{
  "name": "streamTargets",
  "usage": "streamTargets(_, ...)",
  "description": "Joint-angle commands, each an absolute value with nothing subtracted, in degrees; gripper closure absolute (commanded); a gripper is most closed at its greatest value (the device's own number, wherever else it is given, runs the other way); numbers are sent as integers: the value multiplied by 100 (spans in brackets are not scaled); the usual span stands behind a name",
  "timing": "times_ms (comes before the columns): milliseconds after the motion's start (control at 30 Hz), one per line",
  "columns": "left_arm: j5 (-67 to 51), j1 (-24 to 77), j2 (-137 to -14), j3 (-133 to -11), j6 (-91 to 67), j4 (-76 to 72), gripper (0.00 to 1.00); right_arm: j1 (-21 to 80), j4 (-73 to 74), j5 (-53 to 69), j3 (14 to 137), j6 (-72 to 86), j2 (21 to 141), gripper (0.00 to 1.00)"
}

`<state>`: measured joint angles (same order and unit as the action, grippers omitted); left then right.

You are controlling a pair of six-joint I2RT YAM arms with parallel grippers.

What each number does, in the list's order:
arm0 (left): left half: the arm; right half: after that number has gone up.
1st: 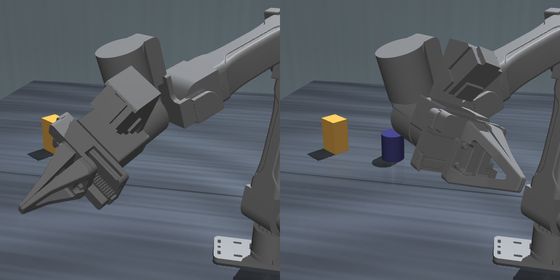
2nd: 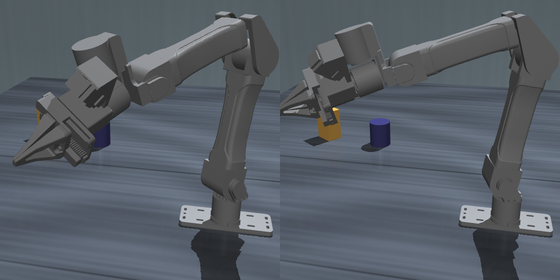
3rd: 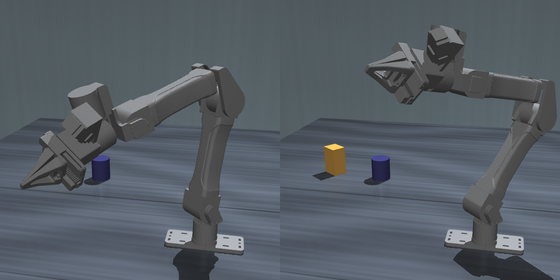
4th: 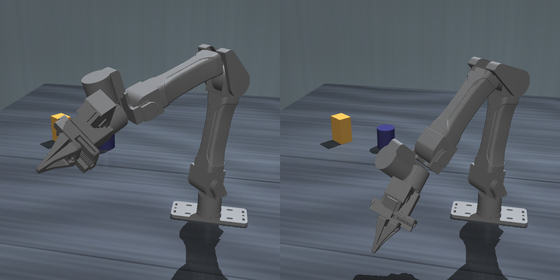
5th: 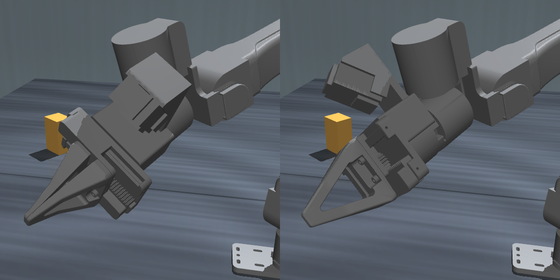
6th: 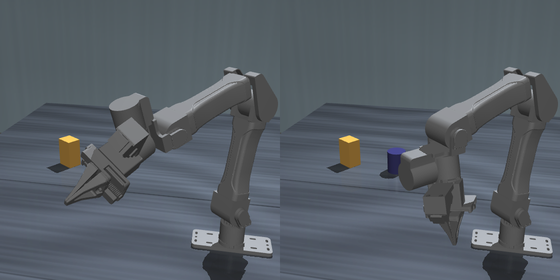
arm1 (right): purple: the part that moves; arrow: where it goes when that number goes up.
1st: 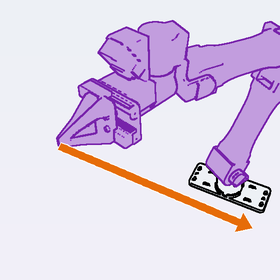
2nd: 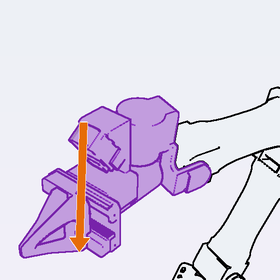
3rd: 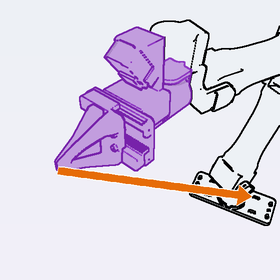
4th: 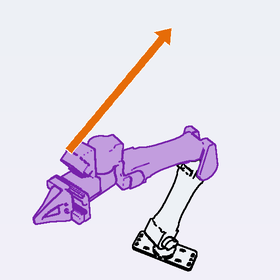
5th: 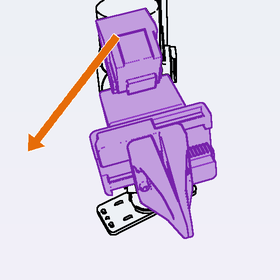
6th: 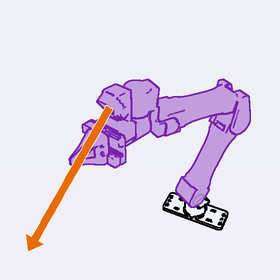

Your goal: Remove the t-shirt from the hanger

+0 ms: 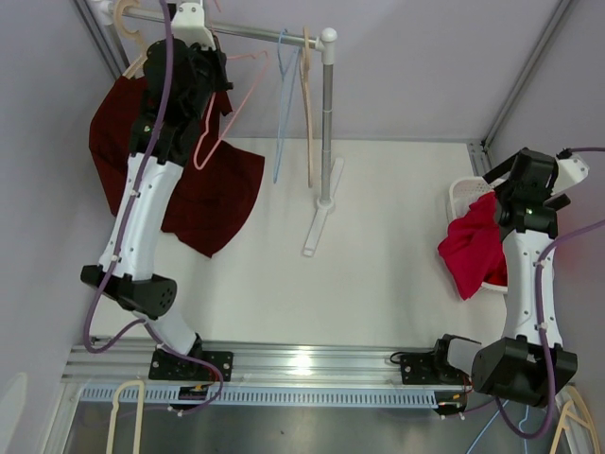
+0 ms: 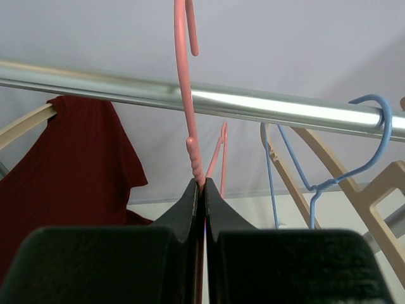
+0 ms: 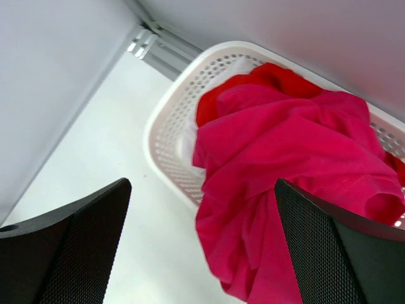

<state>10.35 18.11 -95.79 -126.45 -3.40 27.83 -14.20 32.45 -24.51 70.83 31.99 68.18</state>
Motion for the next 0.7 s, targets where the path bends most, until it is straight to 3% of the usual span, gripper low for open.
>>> streamTargets(0, 1274, 2038, -9790, -12867, -44, 2294, 99, -1275, 3103, -2242, 7321, 3050, 6592, 1)
streamTargets(433, 1019, 2285, -10292, -13025, 193, 2039, 99, -774, 2883, -1899, 7365, 2839, 6565, 1)
streamTargets(533, 976, 2285, -10292, -12990, 193, 2100, 89, -756, 2857, -1811, 7339, 2839, 6600, 1)
streamTargets(667, 844, 2285, -10248, -12903, 158, 2109, 86, -738, 2821, -1793, 7295, 2839, 6601, 0)
